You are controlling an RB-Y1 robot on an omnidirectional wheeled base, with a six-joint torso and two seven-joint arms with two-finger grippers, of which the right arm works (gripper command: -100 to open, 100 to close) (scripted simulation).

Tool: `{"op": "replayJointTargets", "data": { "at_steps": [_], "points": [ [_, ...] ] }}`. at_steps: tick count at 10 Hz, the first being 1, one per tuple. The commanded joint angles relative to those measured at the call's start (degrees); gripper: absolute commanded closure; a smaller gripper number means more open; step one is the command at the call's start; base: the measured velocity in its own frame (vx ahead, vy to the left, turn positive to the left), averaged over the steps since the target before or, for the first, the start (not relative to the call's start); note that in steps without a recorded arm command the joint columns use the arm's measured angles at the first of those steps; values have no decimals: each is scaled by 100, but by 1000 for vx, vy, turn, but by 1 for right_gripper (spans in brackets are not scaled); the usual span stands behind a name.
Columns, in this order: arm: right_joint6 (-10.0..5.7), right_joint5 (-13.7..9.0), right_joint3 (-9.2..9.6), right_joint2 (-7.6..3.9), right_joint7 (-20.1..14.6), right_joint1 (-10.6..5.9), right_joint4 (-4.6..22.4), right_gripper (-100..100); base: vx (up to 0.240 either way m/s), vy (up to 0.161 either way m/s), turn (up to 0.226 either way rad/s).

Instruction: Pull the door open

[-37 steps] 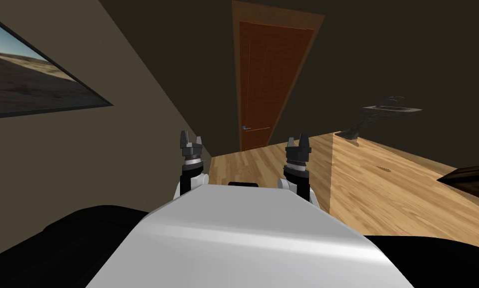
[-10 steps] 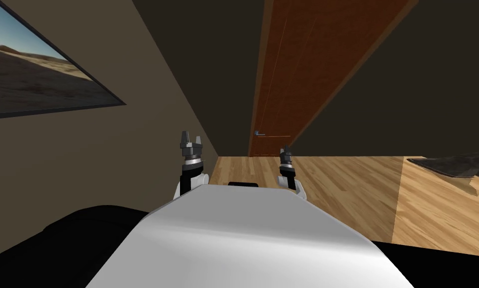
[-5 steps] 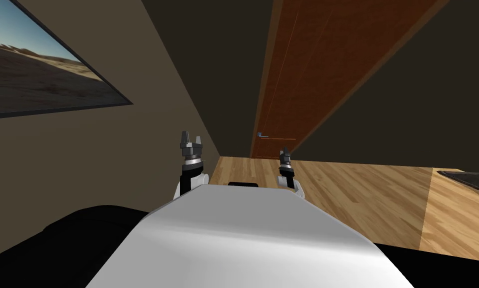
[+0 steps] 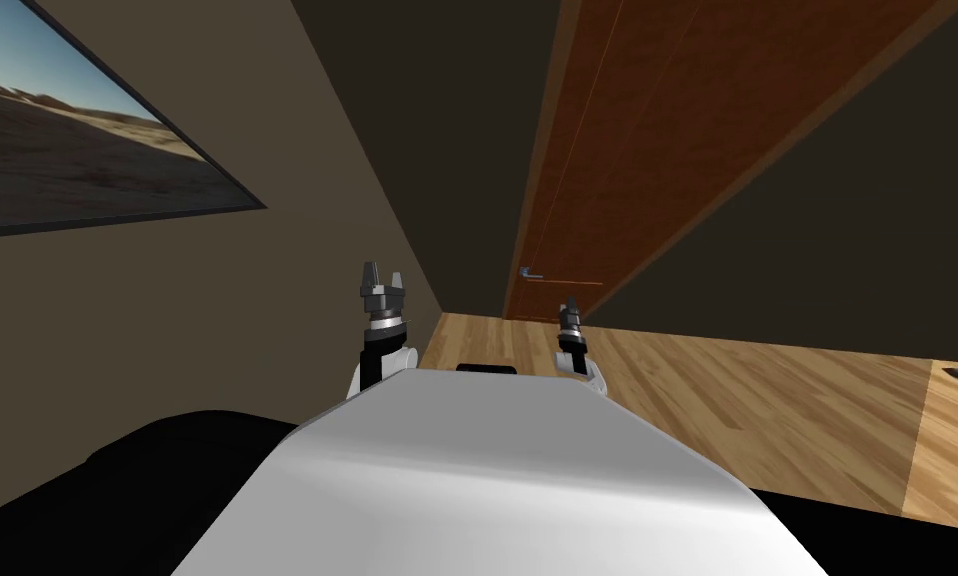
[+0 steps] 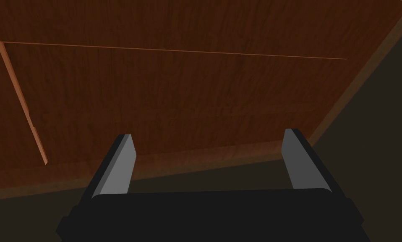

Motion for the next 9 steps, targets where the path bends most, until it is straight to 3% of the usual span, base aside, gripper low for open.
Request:
{"op": "replayJointTargets", "data": {
  "at_steps": [1, 2, 6, 9],
  "points": [
    [-87, 14, -88, -12, -18, -116, 286, -100, 48, -26, 103],
    [-87, 14, -88, -12, -18, -116, 338, -100, 36, -24, 40],
    [-199, 58, -293, -23, -66, -399, 1016, -100, 55, -32, 91],
    [-235, 72, -358, -23, -81, -488, 1231, -100, 44, -20, 59]
  ]
}}
